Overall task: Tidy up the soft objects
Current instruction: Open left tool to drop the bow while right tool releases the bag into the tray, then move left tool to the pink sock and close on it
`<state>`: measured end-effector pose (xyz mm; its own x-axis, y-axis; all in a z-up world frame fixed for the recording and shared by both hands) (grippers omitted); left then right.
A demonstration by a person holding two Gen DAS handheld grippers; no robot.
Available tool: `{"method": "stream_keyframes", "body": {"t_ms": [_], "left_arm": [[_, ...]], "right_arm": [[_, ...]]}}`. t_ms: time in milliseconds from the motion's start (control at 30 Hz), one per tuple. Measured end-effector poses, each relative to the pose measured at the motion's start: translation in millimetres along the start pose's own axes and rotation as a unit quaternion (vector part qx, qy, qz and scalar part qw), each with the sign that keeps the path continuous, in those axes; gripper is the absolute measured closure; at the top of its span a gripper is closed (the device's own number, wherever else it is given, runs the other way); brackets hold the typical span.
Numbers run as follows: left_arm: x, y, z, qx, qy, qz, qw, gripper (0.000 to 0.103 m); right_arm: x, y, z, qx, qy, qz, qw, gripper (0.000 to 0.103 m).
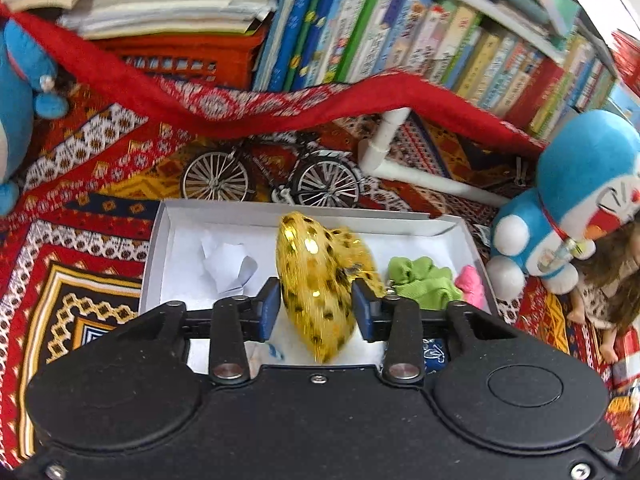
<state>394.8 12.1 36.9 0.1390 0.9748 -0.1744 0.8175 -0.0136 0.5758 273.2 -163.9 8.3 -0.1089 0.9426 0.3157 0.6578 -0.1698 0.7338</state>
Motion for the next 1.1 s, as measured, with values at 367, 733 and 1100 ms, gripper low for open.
{"method": "stream_keyframes", "body": {"t_ms": [367, 733, 1100], "left_arm": [[-40, -23, -66, -0.062, -0.026, 0.063, 0.9958, 0.043], [-82, -98, -131, -0.128, -0.04, 0.145, 0.9803, 0.029], [-83, -200, -168, -0.225, -0.038, 0.095, 0.9691, 0.025]], "right_arm": [[2, -9, -46, -0.031, -0.006, -0.042, 0.999, 0.039], [10, -44, -112, -0.07, -0.013, -0.105, 0.992, 0.031], [18, -115, -154, -0.107, -0.028, -0.118, 0.987, 0.03]]}}
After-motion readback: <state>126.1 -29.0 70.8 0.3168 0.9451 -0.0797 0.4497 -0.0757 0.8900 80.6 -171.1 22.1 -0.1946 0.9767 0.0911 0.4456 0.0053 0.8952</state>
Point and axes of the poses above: each gripper's, at about its wrist camera, not at the fingertips, and z roughly the way its jaws point, x to its left, y to its top, the point moved 6 cm from there along z, roughly the way its jaws point, and after that the axes turned 7 degrees about z, right-handed, at the moved point
